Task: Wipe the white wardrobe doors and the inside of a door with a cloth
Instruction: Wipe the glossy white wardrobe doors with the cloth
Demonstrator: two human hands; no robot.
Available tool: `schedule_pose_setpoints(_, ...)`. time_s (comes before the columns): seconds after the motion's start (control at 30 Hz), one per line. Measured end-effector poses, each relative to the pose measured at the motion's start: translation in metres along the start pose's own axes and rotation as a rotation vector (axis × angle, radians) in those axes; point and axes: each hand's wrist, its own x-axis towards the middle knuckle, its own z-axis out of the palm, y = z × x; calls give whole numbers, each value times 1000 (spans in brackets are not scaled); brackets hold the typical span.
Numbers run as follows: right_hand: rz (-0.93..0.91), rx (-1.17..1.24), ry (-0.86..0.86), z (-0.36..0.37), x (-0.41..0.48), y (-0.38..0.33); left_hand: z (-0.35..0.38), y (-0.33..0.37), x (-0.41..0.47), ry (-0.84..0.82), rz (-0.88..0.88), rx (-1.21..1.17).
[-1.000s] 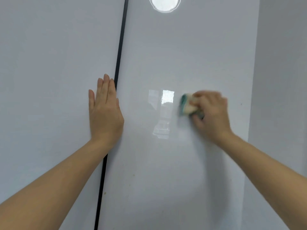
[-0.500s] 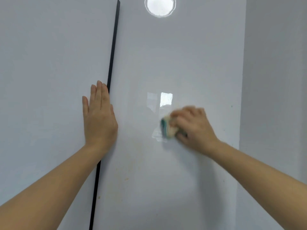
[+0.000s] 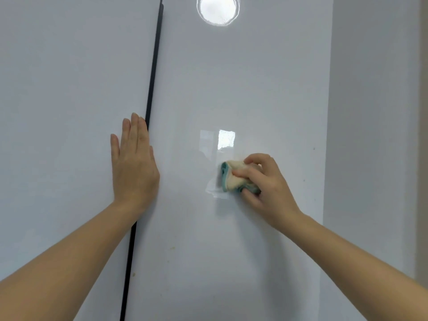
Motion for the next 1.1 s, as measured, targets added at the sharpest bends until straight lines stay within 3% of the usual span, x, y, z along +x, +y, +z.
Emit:
schedule_pose_setpoints(0.1,258,205,127,-13,20,-28,-1,1,1,-6,-3,-3)
schedule_pose_setpoints(0.17,526,439,178,-15,23,-47,-2,1,1,-16,-6,-1)
schedule_pose_setpoints(0.3,982,1025,81,-6,-3,-83,-3,1,1,-38,-9,11)
schedule_pose_setpoints(0.53,1373,1446,-24,1,-8,-95,-12,7,2,-96,-37,-6)
schedule_pose_setpoints(0.73,1262,1382,-41,1,-8,-100,-51,38,-8,-21,119,-318)
schedule_pose_setpoints(0.8,1221,1296,-36,-1,-6,-99,-64,49,-7,-182,34,-472)
schedule_pose_setpoints(0.9,1200,1147,-24,-6,-2,-98,-74,59,0,-585,-196,-669)
schedule_pose_setpoints(0.97,1198,1083,-25,-8,1,-101,-76,63,2,-805,-237,-754)
schedule_pose_setpoints(1.1,1183,1006,-14,-14,5,-104,-75,74,4,-854,-278,-852)
